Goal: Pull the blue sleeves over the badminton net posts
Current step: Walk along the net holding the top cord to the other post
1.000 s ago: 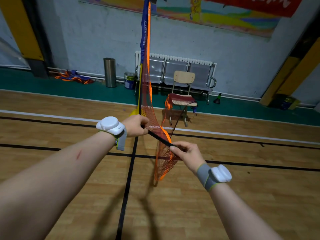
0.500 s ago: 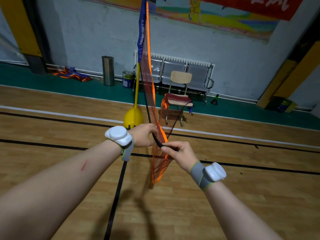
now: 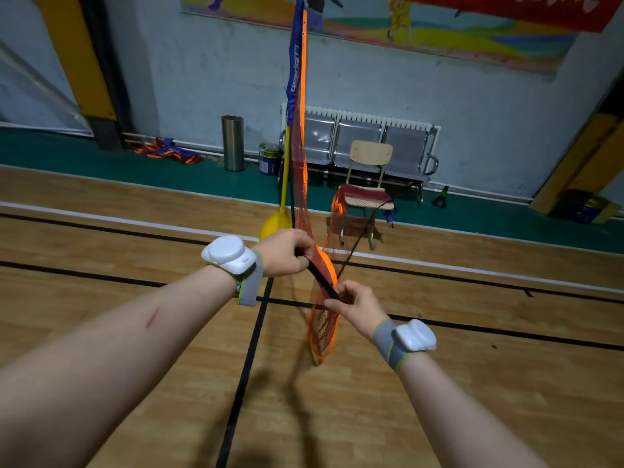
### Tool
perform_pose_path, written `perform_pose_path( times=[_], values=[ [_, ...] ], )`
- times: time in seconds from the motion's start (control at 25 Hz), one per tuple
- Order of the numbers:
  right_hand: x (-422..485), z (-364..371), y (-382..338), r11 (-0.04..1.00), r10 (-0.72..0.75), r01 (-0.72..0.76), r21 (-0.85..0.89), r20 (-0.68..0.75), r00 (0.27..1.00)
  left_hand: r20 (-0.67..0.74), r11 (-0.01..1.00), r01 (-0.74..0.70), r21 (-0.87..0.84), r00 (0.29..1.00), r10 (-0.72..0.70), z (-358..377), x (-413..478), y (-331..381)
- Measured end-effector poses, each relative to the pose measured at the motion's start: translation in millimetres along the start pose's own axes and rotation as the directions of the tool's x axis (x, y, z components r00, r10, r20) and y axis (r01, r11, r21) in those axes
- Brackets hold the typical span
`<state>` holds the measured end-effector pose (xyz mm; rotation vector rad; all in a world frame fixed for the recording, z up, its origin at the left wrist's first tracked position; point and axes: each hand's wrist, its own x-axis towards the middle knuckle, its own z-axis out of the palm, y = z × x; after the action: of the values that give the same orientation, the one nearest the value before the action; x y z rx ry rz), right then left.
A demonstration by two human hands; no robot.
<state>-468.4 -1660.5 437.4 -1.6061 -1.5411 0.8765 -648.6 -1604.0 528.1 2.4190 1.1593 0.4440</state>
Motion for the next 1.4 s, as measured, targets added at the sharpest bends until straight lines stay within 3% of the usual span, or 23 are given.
perform_pose_path(
  times=[0.36, 0.8, 1.04, 1.4],
  values=[
    [-18.5, -26.8, -2.7, 0.997, 0.014, -0.012, 0.081, -0.023, 1.000, -0.002, 0.994, 0.096, 0.046, 0.995, -0.096, -3.5, -3.7, -10.8],
    [-69.1, -27.2, -29.6, 0.980, -0.159, 0.160, 0.118, -0.017, 0.987, 0.031, 0.996, 0.080, 0.032, 0.996, -0.081, 32.2, -16.2, 26.3],
    [-82.7, -28.3, -23.2, 0.990, -0.123, 0.125, 0.070, -0.030, 0.992, 0.104, 0.999, -0.010, 0.048, 0.995, 0.005, 48.4, -34.6, 44.4],
    [-72.1, 6.2, -19.9, 0.998, -0.039, 0.042, 0.053, -0.053, 0.998, 0.052, 0.999, -0.025, 0.036, 0.998, 0.023, 11.6, -62.3, 30.9]
  ],
)
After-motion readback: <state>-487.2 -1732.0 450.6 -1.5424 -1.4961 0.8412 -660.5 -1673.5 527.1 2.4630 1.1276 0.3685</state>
